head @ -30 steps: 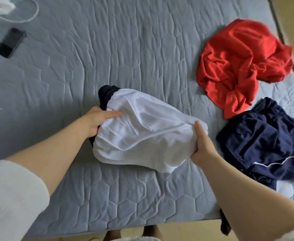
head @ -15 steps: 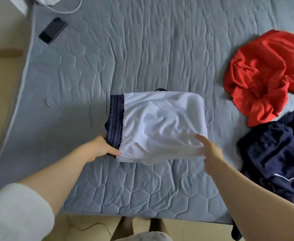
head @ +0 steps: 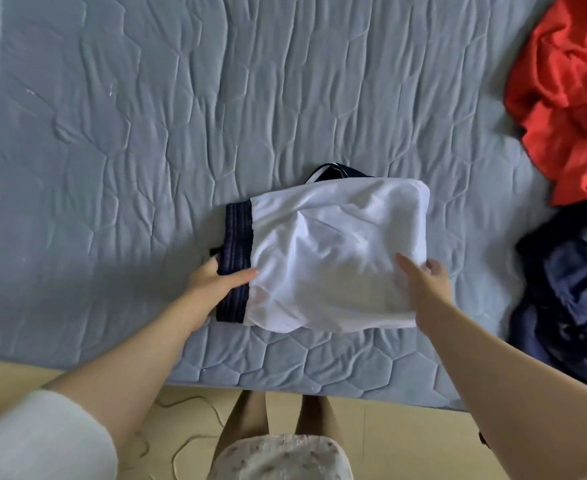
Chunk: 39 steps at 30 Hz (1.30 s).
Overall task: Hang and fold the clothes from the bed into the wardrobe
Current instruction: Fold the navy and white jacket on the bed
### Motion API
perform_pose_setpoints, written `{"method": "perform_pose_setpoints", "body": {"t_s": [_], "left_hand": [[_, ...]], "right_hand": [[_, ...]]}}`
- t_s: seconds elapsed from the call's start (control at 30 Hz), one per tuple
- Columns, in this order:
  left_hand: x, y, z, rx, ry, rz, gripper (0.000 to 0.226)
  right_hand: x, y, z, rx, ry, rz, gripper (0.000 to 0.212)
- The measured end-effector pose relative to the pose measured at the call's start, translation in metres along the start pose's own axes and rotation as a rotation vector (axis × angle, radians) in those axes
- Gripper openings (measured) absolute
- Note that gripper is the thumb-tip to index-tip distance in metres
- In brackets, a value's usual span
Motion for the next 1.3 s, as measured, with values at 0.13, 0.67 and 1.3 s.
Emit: {"method": "perform_pose_setpoints", "body": {"t_s": [0.13, 0.67, 1.3], "left_hand": [[0.032, 0.007, 0.014, 0.030, 0.068, -0.171, 0.062], [0.017, 0.028, 0.005, -0.199, 0.086, 0.088, 0.056], [0.011, 0.011, 0.005, -0.012, 0.148, 0.242, 0.019]], "right_hand": [[-0.017, 0.007, 0.005, -0.014, -0.047, -0.141, 0.027], [0.023, -0.004, 0.006, -0.130, 0.163, -0.164, 0.021], [-0.040, 0.002, 0.005, 0.067, -0.282, -0.560, 0.083]]}}
Point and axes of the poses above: each hand's wrist, its own z-axis towards the middle knuckle, its own y-axis out of the palm, x = y × z, the point moved 10 cm from there along z, towards the middle knuckle, and after that the axes turned 7 degrees about y, right-handed, at the moved point
